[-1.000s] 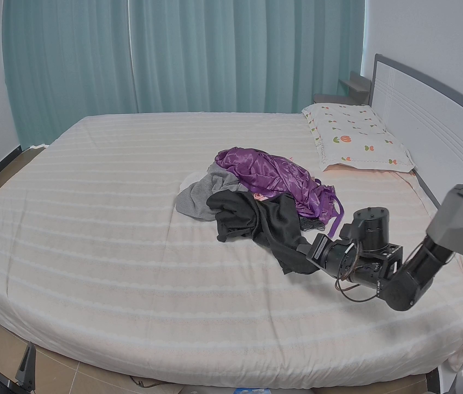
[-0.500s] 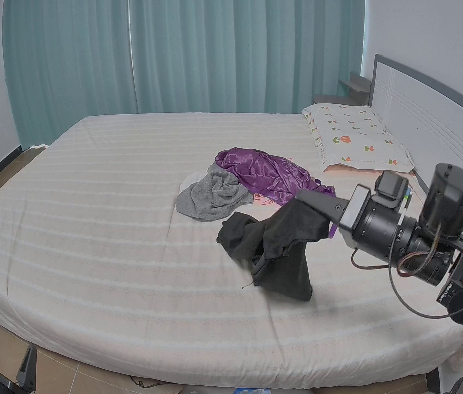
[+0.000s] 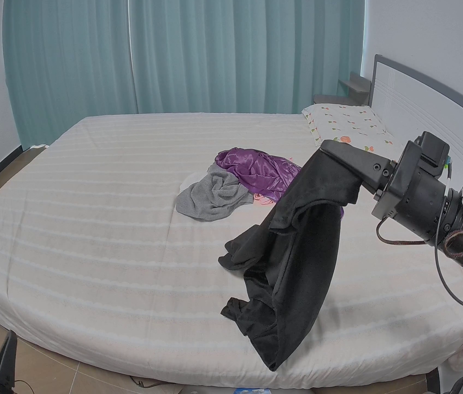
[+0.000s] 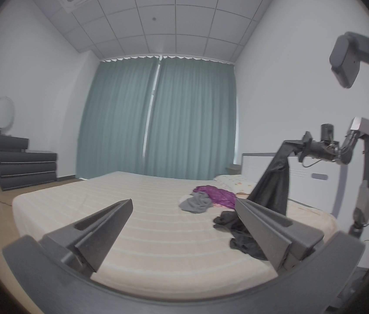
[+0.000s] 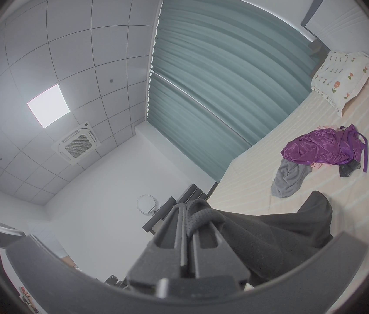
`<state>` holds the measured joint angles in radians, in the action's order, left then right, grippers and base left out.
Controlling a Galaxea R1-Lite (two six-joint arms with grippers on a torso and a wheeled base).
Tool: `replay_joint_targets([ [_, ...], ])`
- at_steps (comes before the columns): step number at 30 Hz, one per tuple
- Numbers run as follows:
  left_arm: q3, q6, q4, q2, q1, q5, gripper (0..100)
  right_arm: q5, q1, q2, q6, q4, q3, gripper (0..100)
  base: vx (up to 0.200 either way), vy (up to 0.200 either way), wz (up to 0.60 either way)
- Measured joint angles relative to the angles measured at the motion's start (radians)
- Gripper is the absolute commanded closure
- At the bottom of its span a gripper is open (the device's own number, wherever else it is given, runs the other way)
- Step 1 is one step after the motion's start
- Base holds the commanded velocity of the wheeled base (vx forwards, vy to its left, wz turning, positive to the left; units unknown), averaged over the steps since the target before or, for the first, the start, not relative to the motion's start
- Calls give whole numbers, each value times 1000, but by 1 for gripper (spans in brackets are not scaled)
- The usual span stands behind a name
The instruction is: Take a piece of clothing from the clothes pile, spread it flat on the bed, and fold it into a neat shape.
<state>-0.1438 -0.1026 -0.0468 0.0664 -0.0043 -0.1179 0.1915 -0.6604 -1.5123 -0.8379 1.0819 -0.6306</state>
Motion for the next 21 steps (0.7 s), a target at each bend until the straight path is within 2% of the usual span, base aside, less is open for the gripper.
replay_joint_targets([
  [3, -24, -7, 9, 68, -10, -79, 0, 6, 1, 9, 1, -1, -3, 100, 0, 0, 0],
  [10, -32, -11, -31, 312, -40, -183, 0, 11, 0, 19, 27, -4, -11, 100, 0, 0, 0],
  [21, -34, -14, -189, 805, -191, -246, 0, 13, 5, 14, 46, -5, -28, 100, 0, 0, 0],
])
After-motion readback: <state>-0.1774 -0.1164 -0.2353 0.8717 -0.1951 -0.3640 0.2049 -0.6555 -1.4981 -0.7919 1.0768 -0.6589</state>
